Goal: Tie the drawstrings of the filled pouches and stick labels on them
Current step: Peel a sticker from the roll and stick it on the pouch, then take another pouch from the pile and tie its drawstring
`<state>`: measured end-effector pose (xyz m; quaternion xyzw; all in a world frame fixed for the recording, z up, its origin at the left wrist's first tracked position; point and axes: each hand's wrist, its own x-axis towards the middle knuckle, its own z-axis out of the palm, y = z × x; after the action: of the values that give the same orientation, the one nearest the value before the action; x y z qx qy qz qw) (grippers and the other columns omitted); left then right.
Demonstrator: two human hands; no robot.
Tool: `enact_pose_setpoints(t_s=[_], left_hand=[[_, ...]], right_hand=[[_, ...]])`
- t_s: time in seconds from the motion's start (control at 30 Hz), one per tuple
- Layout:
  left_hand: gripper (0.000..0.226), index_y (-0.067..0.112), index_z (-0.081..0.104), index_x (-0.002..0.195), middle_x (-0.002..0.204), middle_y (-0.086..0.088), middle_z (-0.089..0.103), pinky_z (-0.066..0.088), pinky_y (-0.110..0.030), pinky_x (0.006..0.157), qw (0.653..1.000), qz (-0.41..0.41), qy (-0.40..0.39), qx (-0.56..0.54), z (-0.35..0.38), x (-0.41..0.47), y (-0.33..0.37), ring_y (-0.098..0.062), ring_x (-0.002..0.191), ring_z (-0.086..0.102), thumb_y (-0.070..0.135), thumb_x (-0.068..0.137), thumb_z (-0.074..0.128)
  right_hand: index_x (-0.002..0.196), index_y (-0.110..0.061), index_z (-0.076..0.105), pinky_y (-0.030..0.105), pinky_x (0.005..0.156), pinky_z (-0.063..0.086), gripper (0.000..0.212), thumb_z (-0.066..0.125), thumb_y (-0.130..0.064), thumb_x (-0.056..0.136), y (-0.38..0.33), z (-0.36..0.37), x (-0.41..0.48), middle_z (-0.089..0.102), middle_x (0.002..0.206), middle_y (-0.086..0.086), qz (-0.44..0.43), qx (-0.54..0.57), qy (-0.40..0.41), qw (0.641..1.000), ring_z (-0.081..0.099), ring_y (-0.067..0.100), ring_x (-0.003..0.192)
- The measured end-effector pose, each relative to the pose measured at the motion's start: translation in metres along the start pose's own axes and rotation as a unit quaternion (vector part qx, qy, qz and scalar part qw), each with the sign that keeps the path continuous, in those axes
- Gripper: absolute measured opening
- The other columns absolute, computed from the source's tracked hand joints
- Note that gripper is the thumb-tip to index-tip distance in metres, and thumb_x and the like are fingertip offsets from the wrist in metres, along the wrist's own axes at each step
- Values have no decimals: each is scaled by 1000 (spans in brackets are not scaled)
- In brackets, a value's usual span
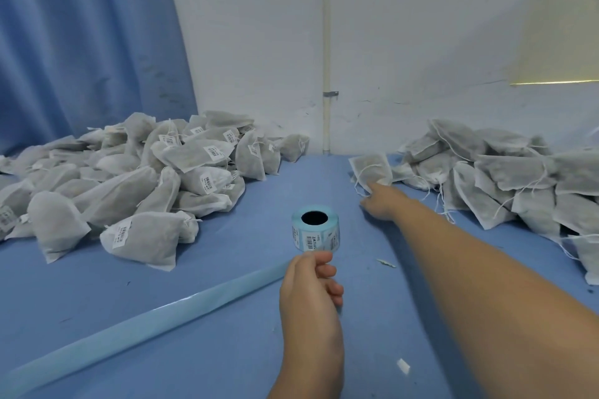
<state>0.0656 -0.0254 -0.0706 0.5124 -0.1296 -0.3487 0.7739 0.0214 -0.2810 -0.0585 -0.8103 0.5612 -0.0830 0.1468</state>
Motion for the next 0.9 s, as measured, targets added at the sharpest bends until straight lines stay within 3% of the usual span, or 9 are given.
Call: enact_pose_setpoints(t_s=[0.13, 0.27, 0.37, 0.5, 0.6, 0.73, 0.83, 0.9], left_hand=[[24, 12, 65, 79, 73, -3, 57, 37, -24, 49, 998, 21, -18, 57, 1, -5, -1, -12, 49, 45, 12, 93, 46], [26, 27, 65, 71, 66, 15, 57, 38, -19, 53, 984, 79, -65, 149, 2, -15, -7, -8, 55, 48, 23, 92, 51], [22, 26, 62, 71, 65, 15, 56, 39, -10, 55, 971, 123, -86, 186, 2, -19, -8, 0, 57, 48, 24, 91, 54], [19, 25, 62, 76, 79, 9, 57, 38, -10, 60, 957, 167, -90, 220, 0, -25, -6, 1, 66, 50, 20, 93, 54], [16, 25, 62, 85, 93, 6, 60, 37, -3, 65, 940, 216, -92, 246, 1, -32, -5, 6, 79, 52, 14, 93, 54], [13, 38, 52, 95, 103, 19, 52, 35, -3, 75, 893, 328, -104, 288, 3, -49, -3, 5, 96, 51, 27, 87, 54], [22, 39, 47, 104, 112, 25, 47, 35, -16, 92, 840, 417, -123, 325, 3, -62, -1, 0, 106, 49, 37, 82, 50], [33, 34, 48, 114, 115, 27, 45, 35, -27, 96, 800, 463, -147, 352, 2, -70, 0, 1, 111, 45, 43, 83, 44]], right_hand=[[137, -9, 43, 46, 108, 35, 46, 44, -26, 94, 1, -1, -4, 44, 141, 13, 21, 26, 44, 998, 44, 35, 127], [102, -8, 64, 37, 89, 47, 23, 47, -10, 87, 4, -10, -20, 62, 113, 11, 26, 149, 168, 974, 56, 30, 98], [92, -13, 65, 29, 76, 42, 16, 51, -11, 85, 15, -26, -45, 65, 99, 5, 0, 223, 259, 940, 57, 24, 90], [87, -22, 66, 15, 62, 32, 18, 55, -8, 85, 36, -49, -97, 61, 85, -7, -61, 273, 321, 905, 54, 16, 78], [98, -30, 68, 22, 71, 40, 28, 56, -7, 86, 46, -58, -146, 61, 85, -17, -102, 322, 290, 895, 56, 10, 72], [105, -33, 66, 31, 81, 50, 36, 62, -2, 86, 47, -60, -210, 66, 100, -5, -156, 364, 211, 893, 62, 17, 84], [104, -35, 66, 33, 83, 51, 44, 65, 4, 85, 46, -55, -253, 67, 97, 6, -192, 422, 157, 872, 62, 19, 84], [107, -35, 68, 22, 78, 52, 48, 66, 7, 83, 48, -50, -278, 70, 91, -4, -214, 461, 121, 853, 64, 9, 81]])
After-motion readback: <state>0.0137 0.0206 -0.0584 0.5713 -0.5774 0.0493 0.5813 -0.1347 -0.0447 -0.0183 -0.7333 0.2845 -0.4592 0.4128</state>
